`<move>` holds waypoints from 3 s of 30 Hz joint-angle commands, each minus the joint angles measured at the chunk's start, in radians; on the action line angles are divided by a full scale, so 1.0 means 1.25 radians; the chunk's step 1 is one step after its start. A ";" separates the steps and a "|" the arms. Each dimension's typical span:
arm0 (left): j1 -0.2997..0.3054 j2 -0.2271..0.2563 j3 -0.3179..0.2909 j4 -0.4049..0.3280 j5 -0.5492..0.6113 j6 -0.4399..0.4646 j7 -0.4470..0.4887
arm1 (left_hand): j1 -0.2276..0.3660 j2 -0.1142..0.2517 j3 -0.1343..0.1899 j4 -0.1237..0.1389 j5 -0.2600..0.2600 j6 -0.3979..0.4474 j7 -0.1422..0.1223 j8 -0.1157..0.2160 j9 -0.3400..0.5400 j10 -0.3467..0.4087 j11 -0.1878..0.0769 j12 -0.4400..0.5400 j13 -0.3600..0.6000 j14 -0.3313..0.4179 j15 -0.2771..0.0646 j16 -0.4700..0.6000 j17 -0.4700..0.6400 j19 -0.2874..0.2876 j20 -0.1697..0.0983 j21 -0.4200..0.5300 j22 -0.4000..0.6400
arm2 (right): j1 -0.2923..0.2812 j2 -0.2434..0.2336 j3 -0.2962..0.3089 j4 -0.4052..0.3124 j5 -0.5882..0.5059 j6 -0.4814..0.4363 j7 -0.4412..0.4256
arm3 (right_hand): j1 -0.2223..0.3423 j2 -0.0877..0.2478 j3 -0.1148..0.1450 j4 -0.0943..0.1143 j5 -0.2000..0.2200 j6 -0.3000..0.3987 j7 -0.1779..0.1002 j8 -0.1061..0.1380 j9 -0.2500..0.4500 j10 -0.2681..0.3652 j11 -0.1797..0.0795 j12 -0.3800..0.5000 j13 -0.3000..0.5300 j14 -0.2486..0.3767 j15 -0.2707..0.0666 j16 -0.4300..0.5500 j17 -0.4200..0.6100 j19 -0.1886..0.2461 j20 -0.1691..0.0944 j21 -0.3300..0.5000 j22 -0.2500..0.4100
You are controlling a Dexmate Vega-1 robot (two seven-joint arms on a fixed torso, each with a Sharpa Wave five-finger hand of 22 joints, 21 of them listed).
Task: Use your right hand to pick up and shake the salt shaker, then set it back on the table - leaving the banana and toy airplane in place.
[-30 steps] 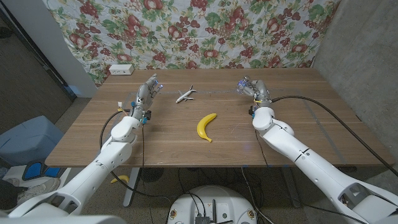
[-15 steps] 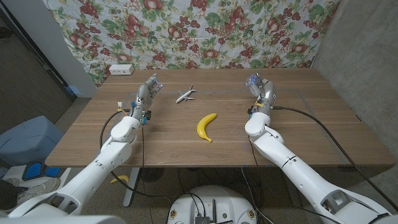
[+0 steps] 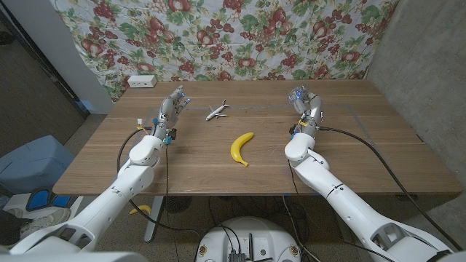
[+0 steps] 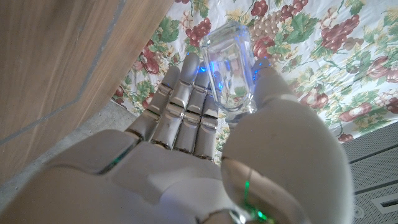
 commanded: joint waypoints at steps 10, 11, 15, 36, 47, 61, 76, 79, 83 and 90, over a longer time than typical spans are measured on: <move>-0.006 -0.003 0.003 0.006 0.001 0.004 0.000 | -0.008 0.036 0.005 0.000 0.000 0.003 -0.001 0.000 0.003 0.007 -0.002 0.000 0.003 0.004 -0.012 0.001 0.001 0.009 0.000 -0.001 0.003 | 0.031 -0.143 -0.037 -0.131 0.037 -0.195 0.284 | 0.095 0.097 0.036 0.025 0.002 0.086 -0.079 0.000 0.003 0.108 -0.100 0.000 0.003 0.009 -0.084 -0.006 0.007 -0.003 -0.050 0.008 0.001; -0.005 -0.003 0.003 0.005 0.001 0.005 0.001 | -0.008 0.036 0.005 0.000 0.000 0.003 -0.001 0.000 0.003 0.007 -0.002 0.000 0.003 0.004 -0.013 0.001 0.001 0.009 0.000 -0.001 0.003 | 0.033 -0.146 -0.038 -0.135 0.039 -0.203 0.290 | 0.095 0.097 0.036 0.026 0.002 0.087 -0.079 0.000 0.003 0.107 -0.100 0.000 0.003 0.009 -0.084 -0.006 0.007 -0.003 -0.050 0.008 0.001; -0.005 -0.002 0.004 0.004 0.001 0.006 0.001 | -0.008 0.036 0.005 0.000 0.000 0.003 -0.001 0.000 0.003 0.006 -0.004 0.000 0.003 0.004 -0.012 0.001 0.001 0.009 0.000 -0.001 0.003 | 0.038 -0.153 -0.043 -0.145 0.041 -0.228 0.304 | 0.096 0.096 0.037 0.025 0.001 0.089 -0.080 0.000 0.003 0.112 -0.097 0.001 0.002 0.010 -0.084 -0.007 0.007 -0.003 -0.050 0.010 0.001; 0.000 -0.002 0.003 -0.002 0.002 0.004 0.003 | -0.008 0.036 0.005 0.000 0.000 0.003 -0.001 0.000 0.003 0.006 -0.002 0.000 0.003 0.004 -0.013 0.001 0.001 0.009 0.000 -0.001 0.003 | 0.013 -0.119 -0.035 -0.117 0.015 -0.163 0.193 | 0.095 0.094 0.039 0.026 -0.001 0.091 -0.081 -0.002 0.003 0.111 -0.101 -0.004 0.005 0.014 -0.083 -0.011 0.010 -0.005 -0.049 0.017 0.000; 0.009 0.001 0.000 -0.012 0.001 0.001 0.007 | -0.008 0.036 0.005 0.000 0.000 0.003 -0.002 0.000 0.003 0.006 -0.003 0.000 0.003 0.004 -0.013 0.001 0.001 0.010 -0.001 0.000 0.003 | -0.011 0.006 -0.004 -0.007 -0.037 -0.009 -0.064 | 0.096 0.095 0.041 0.027 -0.001 0.089 -0.081 -0.005 0.003 0.109 -0.101 -0.007 0.007 0.012 -0.083 -0.016 0.009 -0.008 -0.049 0.020 0.000; 0.013 0.004 -0.003 -0.014 -0.002 -0.005 0.001 | -0.008 0.036 0.005 0.000 0.000 0.003 -0.001 0.000 0.003 0.007 -0.002 0.000 0.003 0.003 -0.013 0.001 0.001 0.010 0.000 0.000 0.003 | -0.033 0.119 0.069 0.047 -0.104 0.063 -0.135 | 0.091 0.096 0.039 0.030 0.000 0.086 -0.076 -0.007 0.003 0.108 -0.097 -0.010 0.008 0.016 -0.081 -0.017 0.010 -0.012 -0.045 0.024 -0.001; 0.007 0.004 -0.003 -0.005 -0.005 -0.006 -0.009 | -0.008 0.036 0.005 0.000 0.000 0.003 0.000 0.000 0.003 0.007 -0.002 0.000 0.003 0.005 -0.013 0.001 0.001 0.009 0.000 -0.001 0.003 | -0.026 0.019 0.017 -0.018 -0.076 -0.008 -0.021 | 0.091 0.095 0.040 0.028 0.001 0.088 -0.080 -0.008 0.004 0.111 -0.101 -0.011 0.011 0.015 -0.083 -0.018 0.014 -0.014 -0.049 0.028 -0.001; 0.004 0.003 -0.002 -0.002 -0.005 -0.006 -0.011 | -0.008 0.036 0.005 0.000 0.000 0.003 -0.001 0.000 0.003 0.007 -0.002 0.000 0.003 0.005 -0.013 0.001 0.001 0.009 0.000 -0.001 0.003 | -0.023 -0.002 0.008 -0.035 -0.072 -0.035 0.013 | 0.091 0.095 0.040 0.028 0.001 0.089 -0.082 -0.009 0.004 0.113 -0.104 -0.011 0.011 0.015 -0.083 -0.019 0.014 -0.015 -0.049 0.029 -0.001; 0.000 0.002 -0.001 0.004 -0.005 -0.005 -0.013 | -0.008 0.036 0.005 0.000 0.000 0.004 0.000 0.000 0.003 0.007 -0.002 0.000 0.003 0.005 -0.012 0.001 0.001 0.009 0.000 -0.001 0.003 | -0.016 -0.039 -0.007 -0.067 -0.070 -0.089 0.074 | 0.093 0.094 0.040 0.026 0.001 0.090 -0.082 -0.009 0.004 0.112 -0.103 -0.013 0.010 0.014 -0.084 -0.020 0.015 -0.015 -0.051 0.031 -0.001; -0.004 -0.001 0.000 0.010 -0.005 -0.005 -0.013 | -0.008 0.036 0.005 0.000 0.000 0.003 0.000 0.000 0.003 0.007 -0.002 0.000 0.003 0.004 -0.013 0.001 0.001 0.009 0.000 -0.001 0.003 | 0.002 -0.087 -0.025 -0.107 -0.049 -0.159 0.174 | 0.094 0.094 0.041 0.026 0.000 0.091 -0.085 -0.009 0.004 0.113 -0.107 -0.016 0.008 0.012 -0.085 -0.023 0.014 -0.014 -0.052 0.033 -0.001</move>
